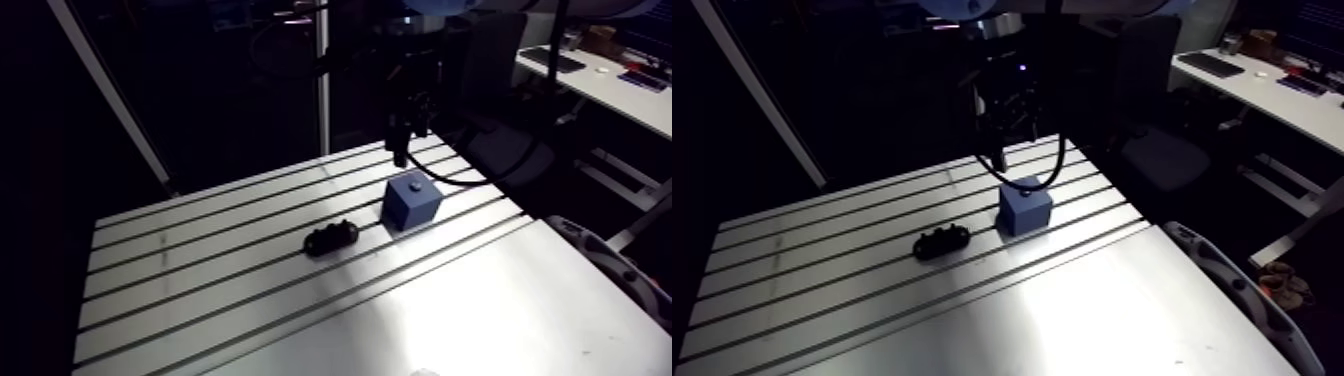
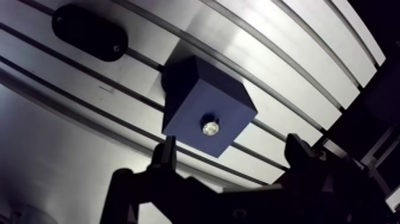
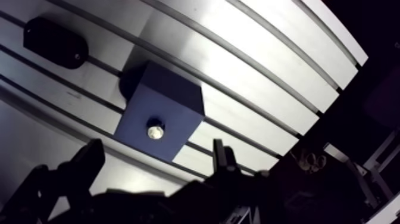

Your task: Pick up the M10 bolt and insert it into the hex recess until seated.

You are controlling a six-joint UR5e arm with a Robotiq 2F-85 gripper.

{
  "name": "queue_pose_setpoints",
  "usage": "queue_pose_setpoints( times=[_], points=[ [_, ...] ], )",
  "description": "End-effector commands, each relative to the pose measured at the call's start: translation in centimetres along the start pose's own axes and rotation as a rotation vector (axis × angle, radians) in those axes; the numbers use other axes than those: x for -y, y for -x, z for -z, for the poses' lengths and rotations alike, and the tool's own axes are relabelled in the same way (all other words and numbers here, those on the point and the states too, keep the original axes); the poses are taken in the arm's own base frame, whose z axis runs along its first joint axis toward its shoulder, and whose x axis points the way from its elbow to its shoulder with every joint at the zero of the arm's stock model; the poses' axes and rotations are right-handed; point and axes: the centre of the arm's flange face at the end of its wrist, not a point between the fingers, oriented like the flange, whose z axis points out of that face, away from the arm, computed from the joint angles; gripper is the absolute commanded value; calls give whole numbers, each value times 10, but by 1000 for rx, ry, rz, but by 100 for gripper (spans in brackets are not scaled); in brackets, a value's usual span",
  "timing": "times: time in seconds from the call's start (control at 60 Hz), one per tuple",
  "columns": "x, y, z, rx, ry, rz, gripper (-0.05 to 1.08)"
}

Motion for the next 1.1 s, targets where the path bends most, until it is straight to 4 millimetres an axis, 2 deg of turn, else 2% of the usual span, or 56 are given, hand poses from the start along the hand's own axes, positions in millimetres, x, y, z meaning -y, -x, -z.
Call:
queue_pose_setpoints(
  times=[0.017,0.117,0.233,0.283,0.433,0.583,0.783,1.1],
  points=[
    [2,3,-6,6,-14,-108,8],
    [7,8,-3,-27,-39,-153,14],
    [1,17,-2,-73,-71,-212,22],
    [-4,23,-2,-77,-75,-231,31],
    [-7,30,-3,-91,-97,-273,37],
    [-6,39,-1,-95,-100,-296,39],
    [-6,40,-2,-84,-93,-314,46],
    [-7,37,-8,-76,-94,-312,47]
  ],
)
